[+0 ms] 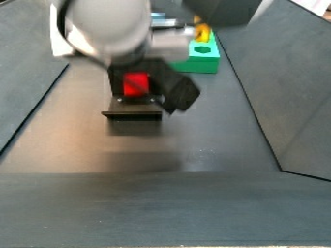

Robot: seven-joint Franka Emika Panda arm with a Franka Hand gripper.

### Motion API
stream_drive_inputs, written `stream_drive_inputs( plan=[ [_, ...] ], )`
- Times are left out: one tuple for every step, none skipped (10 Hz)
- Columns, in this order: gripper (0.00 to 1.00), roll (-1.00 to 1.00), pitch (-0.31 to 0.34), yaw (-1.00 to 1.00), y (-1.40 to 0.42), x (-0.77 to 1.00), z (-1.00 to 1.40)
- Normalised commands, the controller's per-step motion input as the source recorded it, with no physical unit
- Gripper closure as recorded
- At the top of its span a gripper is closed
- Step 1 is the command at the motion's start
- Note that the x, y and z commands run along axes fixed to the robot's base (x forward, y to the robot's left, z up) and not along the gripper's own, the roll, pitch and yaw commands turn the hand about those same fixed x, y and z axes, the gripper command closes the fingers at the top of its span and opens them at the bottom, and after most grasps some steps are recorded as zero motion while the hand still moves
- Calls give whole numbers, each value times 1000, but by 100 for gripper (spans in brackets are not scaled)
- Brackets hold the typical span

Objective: Pick up the round object. Move up. Place the round object on the fixture. Regrasp the round object. Move to above the board. Insert the round object.
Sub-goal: Place the round object on the fixture.

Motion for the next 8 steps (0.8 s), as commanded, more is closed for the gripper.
stream_drive_inputs(
  plan=[
    [100,-167,0,-197,123,192,-900],
    [100,-159,-35,-165,94,144,-629],
    [100,-156,-57,-130,69,117,-385],
    [100,-131,-70,-103,72,89,-311],
    [100,-131,-70,-87,55,75,-298],
    [100,-131,-68,-55,38,72,-289],
    [100,-130,-67,-31,33,72,-287],
    [100,0,0,0,-500,0,-167]
  ],
)
